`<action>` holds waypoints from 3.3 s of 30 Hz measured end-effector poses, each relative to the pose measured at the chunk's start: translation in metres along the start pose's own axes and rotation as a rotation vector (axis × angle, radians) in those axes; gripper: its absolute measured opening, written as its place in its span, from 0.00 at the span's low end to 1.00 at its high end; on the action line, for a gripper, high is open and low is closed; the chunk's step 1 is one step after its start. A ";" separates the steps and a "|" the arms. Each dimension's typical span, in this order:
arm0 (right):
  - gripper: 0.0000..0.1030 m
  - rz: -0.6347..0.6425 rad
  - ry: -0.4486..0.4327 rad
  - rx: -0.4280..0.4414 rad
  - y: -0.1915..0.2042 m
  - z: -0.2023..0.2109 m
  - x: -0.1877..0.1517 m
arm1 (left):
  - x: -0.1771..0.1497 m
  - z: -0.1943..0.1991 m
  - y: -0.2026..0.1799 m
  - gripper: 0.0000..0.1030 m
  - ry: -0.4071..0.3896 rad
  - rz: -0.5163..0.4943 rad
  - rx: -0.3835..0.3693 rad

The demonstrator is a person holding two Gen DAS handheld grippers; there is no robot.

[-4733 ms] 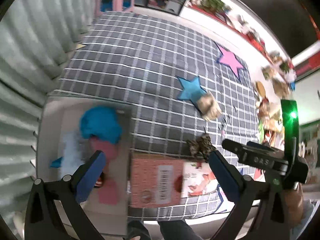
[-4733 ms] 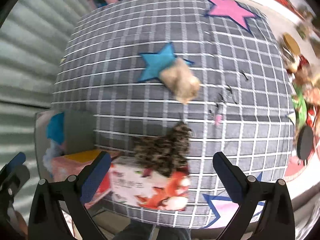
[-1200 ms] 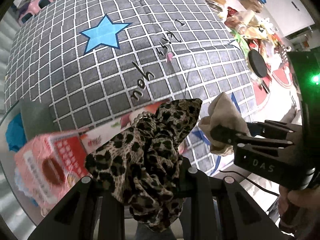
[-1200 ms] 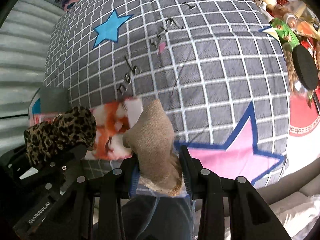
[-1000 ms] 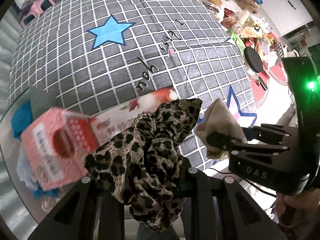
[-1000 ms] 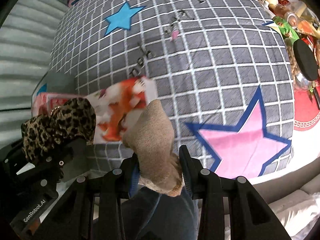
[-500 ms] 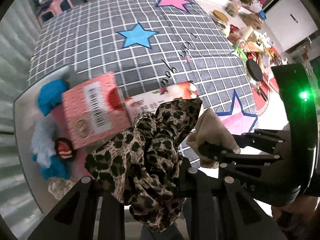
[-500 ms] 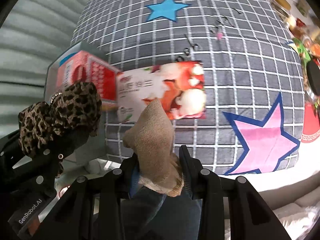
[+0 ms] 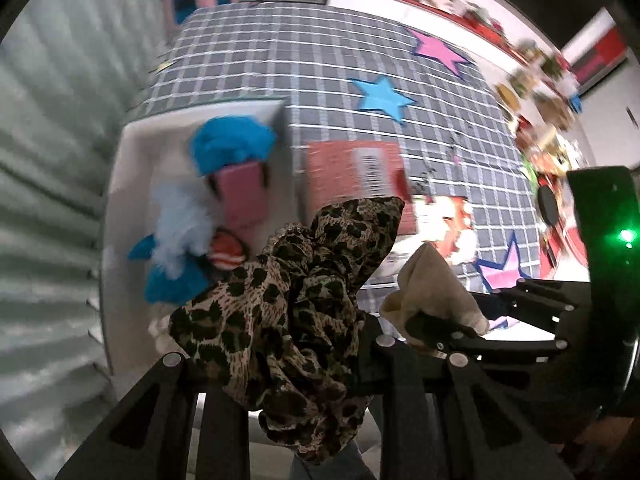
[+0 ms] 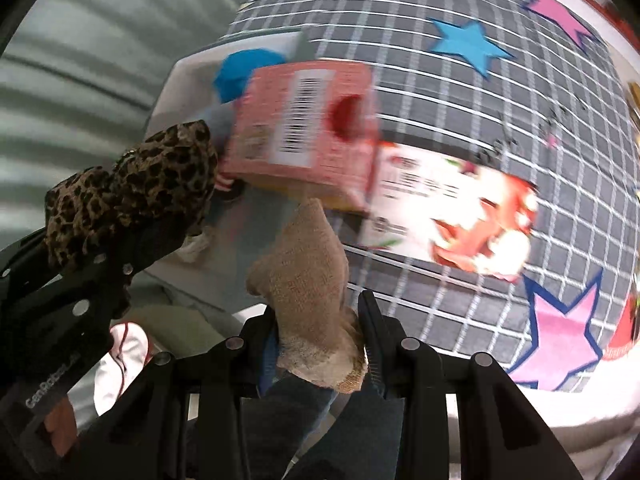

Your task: Organize soft objects

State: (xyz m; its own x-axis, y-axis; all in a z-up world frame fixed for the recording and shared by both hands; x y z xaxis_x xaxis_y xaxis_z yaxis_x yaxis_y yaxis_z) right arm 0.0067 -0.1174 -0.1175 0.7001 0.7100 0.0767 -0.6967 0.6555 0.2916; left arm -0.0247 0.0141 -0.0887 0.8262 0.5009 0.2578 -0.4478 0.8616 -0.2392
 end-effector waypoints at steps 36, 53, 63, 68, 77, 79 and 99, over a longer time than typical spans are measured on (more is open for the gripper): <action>0.37 0.272 0.053 0.024 0.108 -0.045 0.052 | -0.049 -0.034 0.110 0.25 0.088 0.260 0.200; 0.37 0.273 0.059 0.026 0.109 -0.046 0.053 | -0.047 -0.040 0.105 0.25 0.103 0.251 0.202; 0.37 0.269 0.064 0.028 0.109 -0.047 0.053 | -0.047 -0.043 0.103 0.26 0.108 0.245 0.200; 0.40 0.267 0.059 0.034 0.110 -0.047 0.055 | -0.044 -0.035 0.102 0.52 0.065 0.244 0.184; 0.83 0.281 0.019 0.032 0.118 -0.032 0.060 | -0.035 -0.022 0.104 0.80 0.032 0.209 0.217; 0.83 0.289 0.007 0.025 0.119 -0.026 0.064 | -0.035 -0.020 0.105 0.81 0.034 0.199 0.248; 0.99 0.297 -0.075 -0.059 0.118 -0.002 0.079 | -0.024 0.000 0.104 0.83 0.024 0.225 0.238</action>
State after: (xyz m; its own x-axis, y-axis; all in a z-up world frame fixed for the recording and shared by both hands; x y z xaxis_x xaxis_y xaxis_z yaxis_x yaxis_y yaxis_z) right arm -0.0206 0.0171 -0.0787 0.4722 0.8533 0.2210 -0.8791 0.4372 0.1900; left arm -0.0908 0.0918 -0.1196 0.7041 0.6813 0.2001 -0.6851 0.7259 -0.0609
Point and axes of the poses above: each gripper's, at about its wrist camera, not at the fingertips, and z roughly against the way its jaws point, y to its left, x to its top, the point moved 4 cm from there along -z, roughly the way its jaws point, and after that the axes turned 10 degrees about -y, right-handed, at the moved point
